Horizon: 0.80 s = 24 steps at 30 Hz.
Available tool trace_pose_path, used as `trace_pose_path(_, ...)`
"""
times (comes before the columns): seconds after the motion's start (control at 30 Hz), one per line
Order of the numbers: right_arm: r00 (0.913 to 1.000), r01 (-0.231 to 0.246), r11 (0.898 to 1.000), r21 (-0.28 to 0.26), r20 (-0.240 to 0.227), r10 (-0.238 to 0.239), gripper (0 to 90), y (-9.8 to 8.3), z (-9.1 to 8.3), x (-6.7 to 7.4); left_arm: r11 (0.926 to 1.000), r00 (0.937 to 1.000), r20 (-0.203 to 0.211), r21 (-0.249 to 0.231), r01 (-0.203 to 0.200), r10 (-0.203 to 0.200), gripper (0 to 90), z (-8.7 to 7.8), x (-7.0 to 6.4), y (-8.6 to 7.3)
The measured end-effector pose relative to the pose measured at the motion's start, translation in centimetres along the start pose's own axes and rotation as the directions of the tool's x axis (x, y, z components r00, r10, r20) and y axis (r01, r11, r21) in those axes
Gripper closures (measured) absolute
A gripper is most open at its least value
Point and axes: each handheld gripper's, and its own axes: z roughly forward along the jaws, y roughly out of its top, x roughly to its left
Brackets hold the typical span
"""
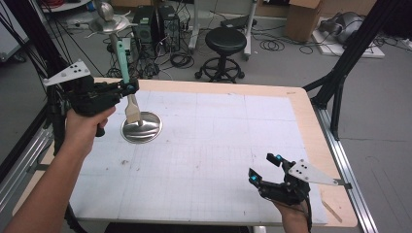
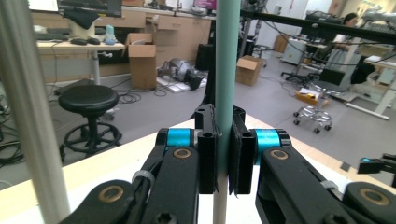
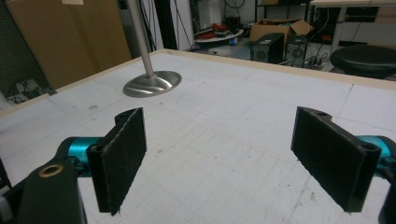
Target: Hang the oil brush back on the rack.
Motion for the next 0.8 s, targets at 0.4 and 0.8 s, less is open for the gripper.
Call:
trace_pose_path(0.4,0.9999,0.006,1.0,0.012,-0.012,-0.005,17.0,-0.1,0.2,0.3,0.9996,0.9996,-0.026,0.026,0.007,-0.006,83.8,0.7,0.8,0.8)
trace_pose_path(0.8,0.9998,-0.002,1.0,-0.003,-0.021,0.001,17.0,0.0,0.1,0.4,0.9989,0.9983,-0.037,0.01,0.046,-0.045,83.8,0.9,1.5,0.8)
